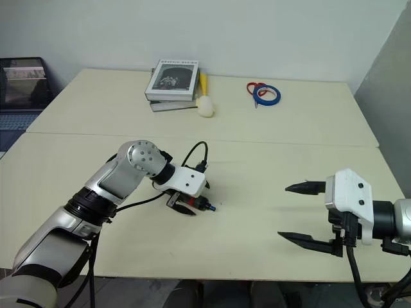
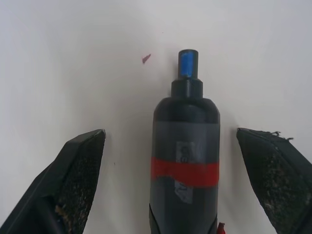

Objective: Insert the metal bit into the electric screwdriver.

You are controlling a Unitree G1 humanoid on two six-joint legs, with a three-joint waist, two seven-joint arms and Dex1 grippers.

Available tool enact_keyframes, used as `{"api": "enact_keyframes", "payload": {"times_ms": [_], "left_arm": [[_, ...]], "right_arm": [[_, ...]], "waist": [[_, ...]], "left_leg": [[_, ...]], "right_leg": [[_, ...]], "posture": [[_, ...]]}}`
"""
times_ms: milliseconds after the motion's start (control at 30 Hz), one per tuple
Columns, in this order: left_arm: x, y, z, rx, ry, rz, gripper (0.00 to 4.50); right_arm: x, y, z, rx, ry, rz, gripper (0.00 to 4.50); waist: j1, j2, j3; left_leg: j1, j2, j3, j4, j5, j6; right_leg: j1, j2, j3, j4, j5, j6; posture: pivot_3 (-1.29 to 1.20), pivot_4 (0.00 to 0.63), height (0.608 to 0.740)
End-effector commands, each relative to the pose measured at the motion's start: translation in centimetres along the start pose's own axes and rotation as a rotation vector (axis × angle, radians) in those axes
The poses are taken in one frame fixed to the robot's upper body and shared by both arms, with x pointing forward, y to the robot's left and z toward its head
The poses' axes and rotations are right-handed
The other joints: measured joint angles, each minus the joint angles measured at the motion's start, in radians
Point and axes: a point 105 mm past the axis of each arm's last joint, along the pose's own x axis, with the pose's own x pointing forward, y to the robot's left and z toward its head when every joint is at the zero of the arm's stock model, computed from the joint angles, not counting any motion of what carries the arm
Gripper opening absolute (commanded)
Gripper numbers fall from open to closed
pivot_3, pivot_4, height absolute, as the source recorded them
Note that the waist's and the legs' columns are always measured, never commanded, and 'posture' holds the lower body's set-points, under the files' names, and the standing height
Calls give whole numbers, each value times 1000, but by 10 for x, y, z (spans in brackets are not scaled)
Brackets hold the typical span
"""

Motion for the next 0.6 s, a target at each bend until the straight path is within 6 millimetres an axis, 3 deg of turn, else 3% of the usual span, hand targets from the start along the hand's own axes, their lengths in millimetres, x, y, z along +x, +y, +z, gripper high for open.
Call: {"api": "enact_keyframes", "payload": {"times_ms": [33,600], "left_arm": [[-5,8,7,45,6,19,4470],[-3,8,7,73,7,0,4470]], "right_arm": [[-3,-1,9,-56,-29,-14,4500],[-2,-4,12,-83,-46,-41,4500]], "waist": [[1,0,0],[1,0,0]], "left_leg": [[0,0,0,0,0,0],[0,0,0,0,0,0]], "right_leg": [[0,0,0,0,0,0],[0,0,0,0,0,0]], "posture": [[0,150,740],[0,150,740]]}}
